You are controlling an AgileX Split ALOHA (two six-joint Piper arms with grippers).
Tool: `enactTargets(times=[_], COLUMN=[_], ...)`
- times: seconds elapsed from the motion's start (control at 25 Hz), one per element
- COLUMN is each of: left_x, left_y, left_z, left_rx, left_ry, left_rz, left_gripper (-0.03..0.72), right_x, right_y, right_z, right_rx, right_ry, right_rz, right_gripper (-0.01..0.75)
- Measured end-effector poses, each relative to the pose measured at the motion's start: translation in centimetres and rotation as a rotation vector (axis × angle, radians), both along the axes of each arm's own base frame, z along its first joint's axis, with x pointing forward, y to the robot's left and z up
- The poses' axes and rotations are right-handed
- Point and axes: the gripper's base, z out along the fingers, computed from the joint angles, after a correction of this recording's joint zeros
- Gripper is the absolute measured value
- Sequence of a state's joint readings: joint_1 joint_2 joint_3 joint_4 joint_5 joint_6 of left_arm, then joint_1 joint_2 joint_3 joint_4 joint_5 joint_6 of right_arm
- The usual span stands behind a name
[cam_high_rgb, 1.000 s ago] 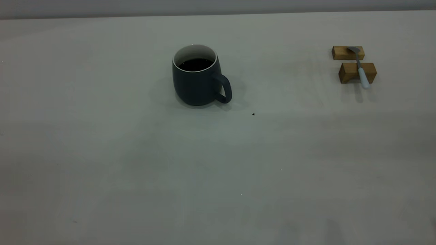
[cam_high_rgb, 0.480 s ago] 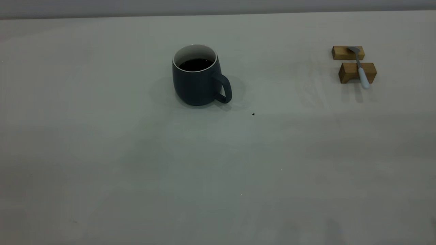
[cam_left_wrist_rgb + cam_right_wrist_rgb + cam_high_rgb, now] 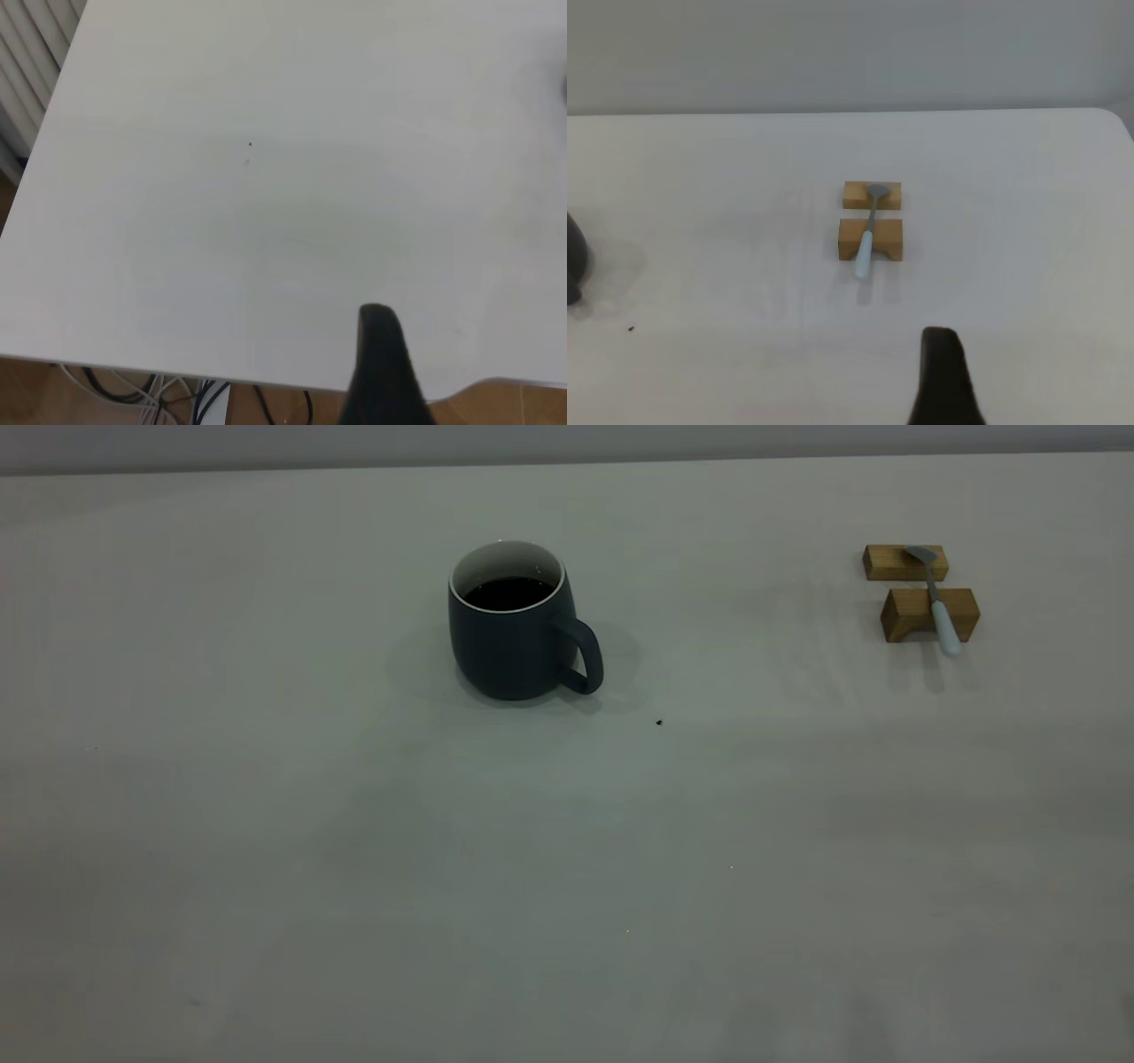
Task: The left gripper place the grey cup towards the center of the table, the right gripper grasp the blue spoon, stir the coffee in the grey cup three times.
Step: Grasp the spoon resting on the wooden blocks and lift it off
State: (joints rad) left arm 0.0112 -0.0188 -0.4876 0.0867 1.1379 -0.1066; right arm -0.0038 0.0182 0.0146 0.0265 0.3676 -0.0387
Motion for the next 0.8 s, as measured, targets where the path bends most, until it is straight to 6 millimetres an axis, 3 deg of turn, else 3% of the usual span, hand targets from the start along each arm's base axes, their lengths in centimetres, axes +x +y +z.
enactTargets(times=[0.6, 0.8], left_x=[0.0, 0.0], left_y=[0.0, 0.0], left_z=[0.0, 0.0], left_rx=[0.0, 0.0], left_ry=[0.0, 0.0], left_rz=[0.0, 0.0], left_gripper=[0.585, 0.585], right_x=[-0.1, -0.8], right_y=[0.1, 0.2], right_z=[0.2, 5.2], right_rx=[0.037, 0.058], right_ry=[0.017, -0.043], right_rz=[0.0, 0.002], right_gripper=[0.58, 0.58])
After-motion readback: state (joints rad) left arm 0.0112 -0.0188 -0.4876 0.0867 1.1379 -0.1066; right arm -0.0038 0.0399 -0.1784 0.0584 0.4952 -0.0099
